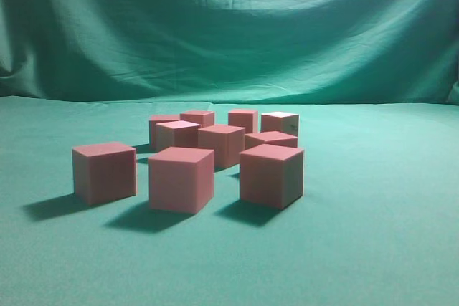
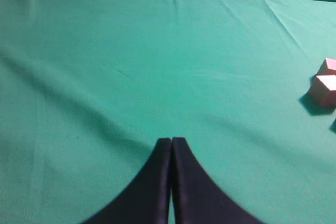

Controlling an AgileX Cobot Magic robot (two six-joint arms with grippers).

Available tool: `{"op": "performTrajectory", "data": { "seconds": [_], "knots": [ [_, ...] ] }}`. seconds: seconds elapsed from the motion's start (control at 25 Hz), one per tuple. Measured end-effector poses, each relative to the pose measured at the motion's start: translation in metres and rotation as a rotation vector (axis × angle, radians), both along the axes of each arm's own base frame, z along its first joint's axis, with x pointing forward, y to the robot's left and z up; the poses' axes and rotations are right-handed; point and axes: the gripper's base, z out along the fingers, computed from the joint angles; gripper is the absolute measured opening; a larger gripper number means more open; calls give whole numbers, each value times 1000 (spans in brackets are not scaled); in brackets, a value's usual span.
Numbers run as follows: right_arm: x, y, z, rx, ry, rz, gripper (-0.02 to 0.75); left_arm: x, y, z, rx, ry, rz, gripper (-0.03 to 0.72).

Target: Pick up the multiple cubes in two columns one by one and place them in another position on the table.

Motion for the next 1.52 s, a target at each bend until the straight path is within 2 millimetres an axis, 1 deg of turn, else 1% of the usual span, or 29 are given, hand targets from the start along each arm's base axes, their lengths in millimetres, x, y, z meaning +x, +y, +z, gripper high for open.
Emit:
{"op": "performTrajectory", "data": {
  "seconds": [0.16,0.28,0.4,0.48,0.56,0.64,0.72,0.92,1.0,1.16,1.28,1.4,1.52],
  "knots": [
    [-27,-43,46,95,-85,13,0,0,0,0,0,0,0,0],
    [-52,-83,79,186,-148,17,0,0,0,0,0,0,0,0],
    [-77,-121,94,246,-173,27,0,0,0,0,0,0,0,0],
    [-92,-143,94,260,-174,40,0,0,0,0,0,0,0,0],
    [-107,-163,87,256,-164,67,0,0,0,0,0,0,0,0],
    [-120,-179,75,248,-145,85,0,0,0,0,0,0,0,0],
    [-132,-196,59,243,-126,100,0,0,0,0,0,0,0,0],
    [-159,-230,23,356,-146,124,0,0,0,0,0,0,0,0],
    [-167,-242,4,404,-155,127,0,0,0,0,0,0,0,0],
    [-182,-258,-29,502,-144,139,0,0,0,0,0,0,0,0],
    [-195,-271,-48,559,-113,157,0,0,0,0,0,0,0,0],
    [-204,-280,-67,526,-37,168,0,0,0,0,0,0,0,0],
    [-206,-280,-81,493,16,165,0,0,0,0,0,0,0,0]
  ]
}}
